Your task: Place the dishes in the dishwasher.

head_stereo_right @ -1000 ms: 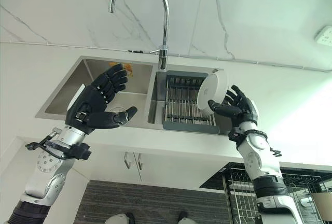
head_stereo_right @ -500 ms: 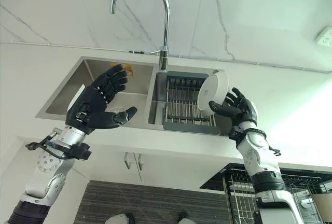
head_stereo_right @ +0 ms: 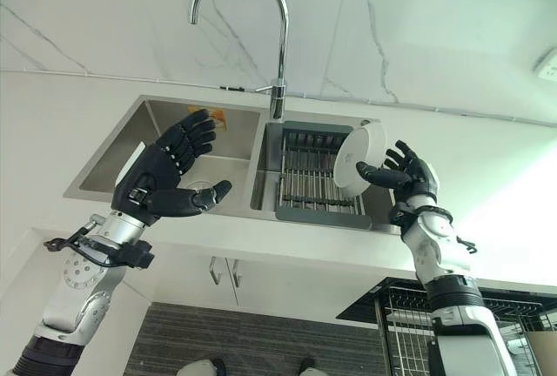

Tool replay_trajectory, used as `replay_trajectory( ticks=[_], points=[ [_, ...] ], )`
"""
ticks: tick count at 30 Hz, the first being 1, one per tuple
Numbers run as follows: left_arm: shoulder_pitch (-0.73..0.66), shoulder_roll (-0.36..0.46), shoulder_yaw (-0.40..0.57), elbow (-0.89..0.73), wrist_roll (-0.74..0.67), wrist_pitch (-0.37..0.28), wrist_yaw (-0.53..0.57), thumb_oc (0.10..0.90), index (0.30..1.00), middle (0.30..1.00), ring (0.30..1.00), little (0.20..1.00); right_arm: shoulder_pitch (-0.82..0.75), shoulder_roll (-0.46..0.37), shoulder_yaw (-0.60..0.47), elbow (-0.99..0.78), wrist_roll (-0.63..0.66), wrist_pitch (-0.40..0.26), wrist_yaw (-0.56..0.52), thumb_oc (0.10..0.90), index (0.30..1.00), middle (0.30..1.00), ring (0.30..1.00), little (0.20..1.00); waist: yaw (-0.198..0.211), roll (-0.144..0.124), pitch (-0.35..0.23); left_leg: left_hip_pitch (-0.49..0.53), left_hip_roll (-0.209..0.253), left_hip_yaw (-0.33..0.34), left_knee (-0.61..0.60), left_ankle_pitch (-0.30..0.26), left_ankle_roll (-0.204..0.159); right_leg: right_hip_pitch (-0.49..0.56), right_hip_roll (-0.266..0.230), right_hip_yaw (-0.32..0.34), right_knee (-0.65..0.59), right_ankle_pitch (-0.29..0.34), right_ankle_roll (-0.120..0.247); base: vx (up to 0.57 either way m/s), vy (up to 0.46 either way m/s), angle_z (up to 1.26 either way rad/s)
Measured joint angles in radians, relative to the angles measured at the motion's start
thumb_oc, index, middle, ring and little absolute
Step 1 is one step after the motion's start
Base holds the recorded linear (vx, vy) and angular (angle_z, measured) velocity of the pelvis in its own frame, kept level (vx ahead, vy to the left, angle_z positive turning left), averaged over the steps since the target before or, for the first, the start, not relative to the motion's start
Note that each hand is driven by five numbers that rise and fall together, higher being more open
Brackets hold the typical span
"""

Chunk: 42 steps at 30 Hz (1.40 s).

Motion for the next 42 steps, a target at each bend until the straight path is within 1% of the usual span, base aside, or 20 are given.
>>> replay_trajectory(
  ticks=[2, 3, 5, 10, 13, 17, 22, 25, 26, 27, 28, 29, 36, 38, 42],
  points=[
    [-0.003, 0.017, -0.012, 0.003, -0.001, 0.0, 0.0, 0.8, 0.9, 0.9, 0.9, 0.9, -0.015, -0.012, 0.008, 0.027, 0.0, 0.003, 0.004, 0.8, 0.9, 0.9, 0.9, 0.9, 0.006, 0.001, -0.001, 0.0, 0.0, 0.0, 0.0, 0.0, 0.0, 0.0, 0.0, -0.001, 0.0, 0.0, 0.0, 0.0, 0.0, 0.0],
    [-0.007, 0.021, -0.022, 0.008, -0.001, 0.0, 0.0, 0.8, 0.9, 0.9, 0.9, 0.9, -0.016, -0.028, 0.018, 0.032, 0.0, 0.007, 0.005, 0.8, 0.9, 0.9, 0.9, 0.9, 0.014, 0.003, -0.001, 0.0, 0.0, 0.0, 0.0, 0.0, 0.0, 0.0, 0.0, -0.001, 0.0, 0.0, 0.0, 0.0, 0.0, 0.0],
    [-0.007, 0.021, -0.024, 0.015, -0.002, 0.0, 0.001, 0.8, 0.9, 0.9, 0.9, 0.9, -0.03, -0.034, 0.028, 0.05, 0.0, 0.016, 0.013, 0.8, 0.9, 0.9, 0.9, 0.9, 0.019, 0.004, -0.001, 0.001, 0.0, -0.003, 0.0, 0.0, 0.0, 0.003, 0.0, -0.003, 0.0, -0.001, -0.001, 0.02, 0.012, 0.03],
    [-0.008, 0.021, -0.024, 0.035, -0.037, 0.0, 0.004, 0.8, 0.9, 0.9, 0.9, 0.9, -0.079, -0.034, 0.048, 0.092, 0.0, 0.026, 0.027, 0.8, 0.9, 0.9, 0.9, 0.9, 0.019, 0.005, -0.002, 0.001, -0.001, -0.005, 0.0, 0.0, 0.0, 0.007, -0.001, -0.006, -0.001, -0.001, 0.0, 0.0, 0.003, 0.01],
    [-0.009, 0.021, -0.026, 0.038, -0.037, 0.0, 0.017, 0.8, 0.9, 0.9, 0.9, 0.9, -0.124, -0.045, 0.081, 0.149, 0.0, 0.041, 0.05, 0.8, 0.9, 0.9, 0.9, 0.9, 0.024, 0.005, -0.002, 0.001, -0.003, -0.01, 0.0, 0.0, 0.0, 0.009, -0.001, -0.009, -0.002, -0.001, 0.0, 0.0, 0.006, 0.03],
    [-0.014, 0.021, -0.026, 0.037, -0.038, 0.0, 0.022, 0.8, 0.9, 0.9, 0.9, 0.9, -0.134, -0.07, 0.109, 0.162, 0.0, 0.07, 0.069, 0.8, 0.9, 0.9, 0.9, 0.9, 0.039, 0.005, -0.002, 0.001, -0.004, -0.015, -0.001, 0.001, 0.0, 0.012, -0.002, -0.015, -0.003, -0.003, -0.001, 0.0, 0.007, 0.03],
    [-0.017, 0.021, -0.027, 0.038, -0.038, 0.0, 0.023, 0.8, 0.9, 0.9, 0.9, 0.9, -0.16, -0.072, 0.124, 0.194, 0.0, 0.093, 0.095, 0.8, 0.9, 0.9, 0.9, 0.9, 0.043, 0.005, -0.002, 0.0, -0.009, -0.027, -0.002, 0.004, 0.001, 0.021, -0.005, -0.028, -0.007, -0.004, 0.0, 0.0, 0.01, 0.07],
    [-0.018, 0.022, -0.027, 0.038, -0.038, 0.0, 0.023, 0.8, 0.9, 0.9, 0.9, 0.9, -0.163, -0.072, 0.127, 0.197, 0.001, 0.094, 0.102, 0.8, 0.9, 0.9, 0.9, 0.9, 0.045, 0.005, -0.002, 0.001, -0.01, -0.03, -0.002, 0.005, 0.002, 0.029, -0.005, -0.031, -0.012, -0.003, 0.001, 0.0, 0.006, 0.06],
    [-0.018, 0.022, -0.027, 0.038, -0.039, 0.0, 0.024, 0.8, 0.9, 0.9, 0.9, 0.9, -0.166, -0.072, 0.128, 0.197, 0.001, 0.096, 0.103, 0.756, 0.834, 0.834, 0.834, 0.834, 0.045, 0.005, -0.002, 0.001, -0.011, -0.031, -0.002, 0.005, 0.002, 0.029, -0.005, -0.031, -0.013, -0.003, 0.001, 0.0, 0.01, 0.03],
    [-0.018, 0.022, -0.027, 0.038, -0.039, 0.0, 0.024, 0.8, 0.9, 0.9, 0.9, 0.9, -0.171, -0.072, 0.132, 0.2, 0.002, 0.099, 0.105, 0.723, 0.785, 0.785, 0.785, 0.785, 0.046, 0.005, -0.002, 0.001, -0.012, -0.032, -0.002, 0.005, 0.002, 0.03, -0.006, -0.031, -0.014, -0.003, 0.001, 0.0, 0.0, 0.0],
    [-0.018, 0.022, -0.027, 0.039, -0.039, 0.0, 0.024, 0.8, 0.9, 0.9, 0.9, 0.9, -0.18, -0.072, 0.136, 0.212, 0.01, 0.102, 0.109, 0.525, 0.488, 0.488, 0.488, 0.488, 0.046, 0.005, -0.002, 0.001, -0.013, -0.033, -0.002, 0.005, 0.002, 0.03, -0.006, -0.031, -0.014, -0.003, 0.001, 0.0, 0.0, 0.0],
    [-0.018, 0.022, -0.027, 0.039, -0.039, 0.0, 0.025, 0.8, 0.9, 0.9, 0.9, 0.9, -0.2, -0.072, 0.146, 0.24, 0.017, 0.112, 0.112, 0.4, 0.3, 0.3, 0.3, 0.3, 0.047, 0.005, -0.002, 0.001, -0.014, -0.033, -0.002, 0.005, 0.002, 0.03, -0.007, -0.032, -0.014, -0.003, 0.001, 0.0, 0.0, 0.0],
    [-0.024, 0.023, -0.043, 0.057, -0.039, 0.0, 0.043, 0.8, 0.9, 0.9, 0.9, 0.9, -0.222, -0.074, 0.147, 0.301, 0.032, 0.138, 0.124, 0.4, 0.3, 0.3, 0.3, 0.3, 0.055, 0.005, -0.002, 0.001, -0.015, -0.035, -0.002, 0.005, 0.003, 0.032, -0.008, -0.035, -0.014, -0.003, 0.001, 0.0, 0.0, 0.0],
    [-0.033, 0.024, -0.067, 0.069, -0.039, 0.0, 0.043, 0.8, 0.9, 0.9, 0.9, 0.9, -0.238, -0.076, 0.15, 0.327, 0.039, 0.142, 0.117, 0.4, 0.3, 0.3, 0.3, 0.3, 0.065, 0.005, -0.002, 0.001, -0.015, -0.035, -0.002, 0.005, 0.003, 0.032, -0.009, -0.038, -0.014, -0.003, 0.001, -0.01, 0.015, 0.01],
    [-0.033, 0.025, -0.077, 0.069, -0.04, 0.0, 0.043, 0.8, 0.9, 0.9, 0.9, 0.9, -0.24, -0.076, 0.149, 0.344, 0.039, 0.136, 0.084, 0.4, 0.3, 0.3, 0.3, 0.3, 0.073, 0.005, -0.002, -0.001, -0.016, -0.041, -0.003, 0.006, 0.003, 0.035, -0.009, -0.048, -0.015, -0.003, 0.001, -0.02, 0.025, 0.04]
  ],
)
